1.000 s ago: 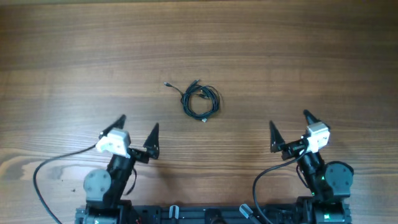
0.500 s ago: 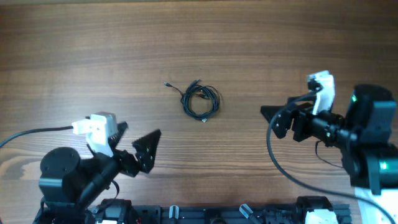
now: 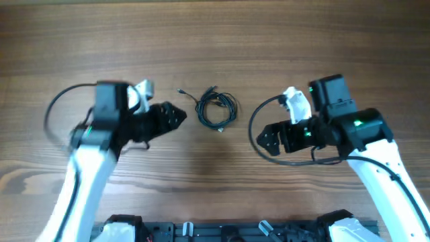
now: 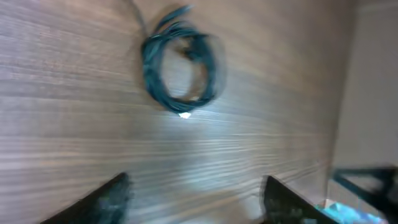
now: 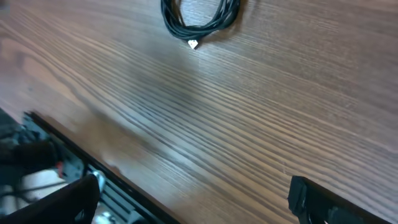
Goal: Untangle cables
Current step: 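Move both grippers forward toward the coiled black cable bundle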
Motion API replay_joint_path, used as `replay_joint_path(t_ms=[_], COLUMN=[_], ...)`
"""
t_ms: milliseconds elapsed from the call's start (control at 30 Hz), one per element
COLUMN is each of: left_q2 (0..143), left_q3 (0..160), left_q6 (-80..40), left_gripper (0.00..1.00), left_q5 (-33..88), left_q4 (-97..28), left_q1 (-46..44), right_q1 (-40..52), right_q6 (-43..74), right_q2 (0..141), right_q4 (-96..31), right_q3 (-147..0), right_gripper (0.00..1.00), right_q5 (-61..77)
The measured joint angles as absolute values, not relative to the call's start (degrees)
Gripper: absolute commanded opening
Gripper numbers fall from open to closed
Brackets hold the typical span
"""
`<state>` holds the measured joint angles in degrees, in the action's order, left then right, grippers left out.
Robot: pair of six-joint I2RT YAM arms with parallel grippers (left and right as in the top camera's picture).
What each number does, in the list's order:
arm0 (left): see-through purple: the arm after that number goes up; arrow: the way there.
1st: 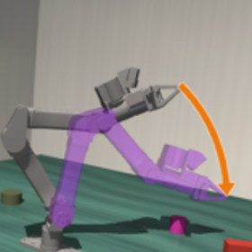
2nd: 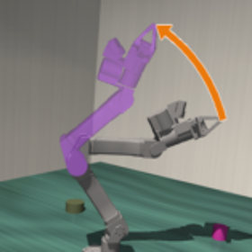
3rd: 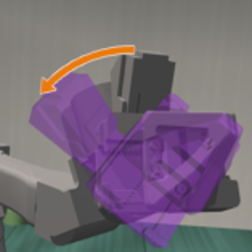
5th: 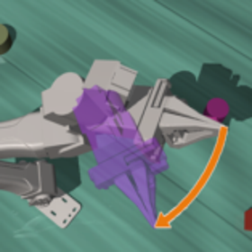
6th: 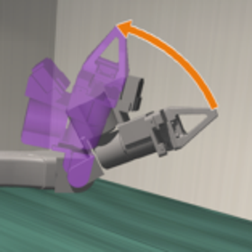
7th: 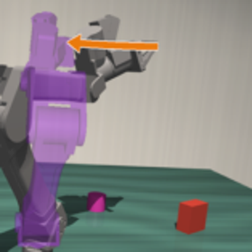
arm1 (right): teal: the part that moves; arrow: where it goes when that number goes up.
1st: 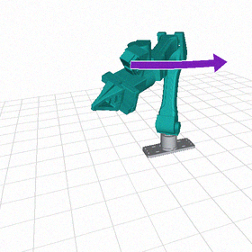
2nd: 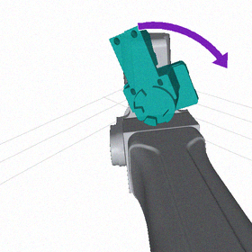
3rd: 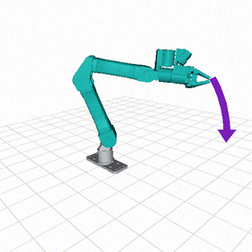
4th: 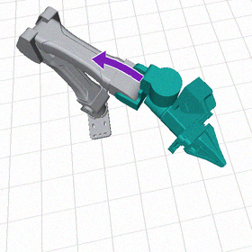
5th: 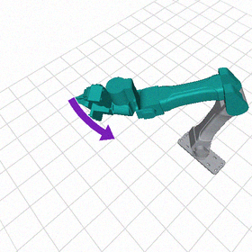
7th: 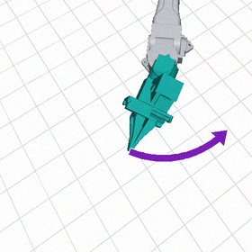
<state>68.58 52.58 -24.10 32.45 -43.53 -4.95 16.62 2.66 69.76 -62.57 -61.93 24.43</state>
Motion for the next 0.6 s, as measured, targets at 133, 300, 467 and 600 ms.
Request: replay_joint_path(t_ms=[133,300,467,600], left_q2=[85.36,94.98,95.07,95.07], left_q3=[52.56,52.75,53.58,53.58], left_q6=[-24.77,-25.78,-26.04,-26.04], left_gripper=[0.66,0.58,0.6,0.6], left_q5=[31.57,25.41,9.89,-0.01], left_q4=[-33.5,-25.41,-24.84,-23.79], left_q1=[-8.69,-15.68,-22.0,-25.52], right_q1=[22.26,25.47,25.74,26.68], right_q6=[3.84,4.51,4.54,4.54], right_q2=[69.76,69.76,69.87,72.34], right_q4=[-59.83,-55.13,-51.7,-51.03], right_q3=[-63.94,-64.36,-64.36,-64.55], right_gripper=[1.0,1.0,1.0,1.0], right_q5=[18.9,16.6,16.21,15.99])
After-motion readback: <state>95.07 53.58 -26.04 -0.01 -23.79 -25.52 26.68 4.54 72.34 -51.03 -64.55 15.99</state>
